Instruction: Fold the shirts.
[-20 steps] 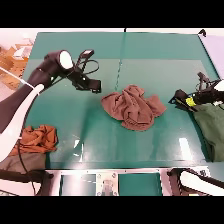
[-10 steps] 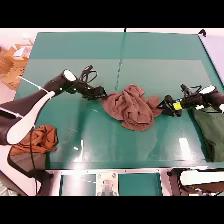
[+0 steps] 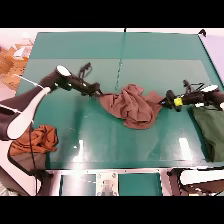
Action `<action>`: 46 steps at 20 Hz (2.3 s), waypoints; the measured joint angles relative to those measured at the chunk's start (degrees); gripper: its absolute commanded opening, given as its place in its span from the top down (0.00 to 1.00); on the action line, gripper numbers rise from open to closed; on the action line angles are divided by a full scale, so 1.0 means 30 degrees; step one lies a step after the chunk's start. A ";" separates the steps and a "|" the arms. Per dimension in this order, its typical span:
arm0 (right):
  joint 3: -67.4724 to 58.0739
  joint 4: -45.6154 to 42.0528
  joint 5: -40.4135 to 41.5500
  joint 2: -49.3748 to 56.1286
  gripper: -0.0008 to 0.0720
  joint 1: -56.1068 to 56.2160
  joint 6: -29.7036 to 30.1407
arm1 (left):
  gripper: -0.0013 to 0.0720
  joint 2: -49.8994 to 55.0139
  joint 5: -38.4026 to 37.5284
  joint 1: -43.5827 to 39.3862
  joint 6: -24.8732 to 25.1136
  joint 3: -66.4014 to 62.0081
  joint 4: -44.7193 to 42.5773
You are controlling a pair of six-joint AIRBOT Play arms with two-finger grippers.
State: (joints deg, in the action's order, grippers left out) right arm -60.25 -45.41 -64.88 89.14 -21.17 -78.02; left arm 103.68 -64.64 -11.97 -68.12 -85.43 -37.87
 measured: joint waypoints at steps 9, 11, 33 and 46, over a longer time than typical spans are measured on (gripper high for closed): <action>-0.7810 -0.0015 -0.1166 -0.5916 0.97 -0.1377 0.0066 | 0.95 -0.3825 -0.2805 0.2157 -0.2244 -0.8531 -0.3453; -0.9726 -0.0015 -0.0940 -0.7548 0.97 -0.1428 0.0058 | 0.95 -0.5442 -0.2557 0.2244 -0.2426 -0.9836 -0.3825; 0.7184 -0.1362 0.6156 -1.1198 0.97 0.0729 -0.0313 | 0.57 -0.1348 0.2069 0.1923 -0.2790 -0.7635 -0.8138; 0.1472 -0.2011 0.3920 -0.4648 0.40 -0.2448 0.1093 | 0.15 0.1523 -0.6105 0.4590 -0.5530 -0.9938 -0.6543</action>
State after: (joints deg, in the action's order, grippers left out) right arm -55.83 -51.44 -53.12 75.20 -28.51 -74.74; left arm 108.25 -82.96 1.80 -84.71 -115.24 -57.49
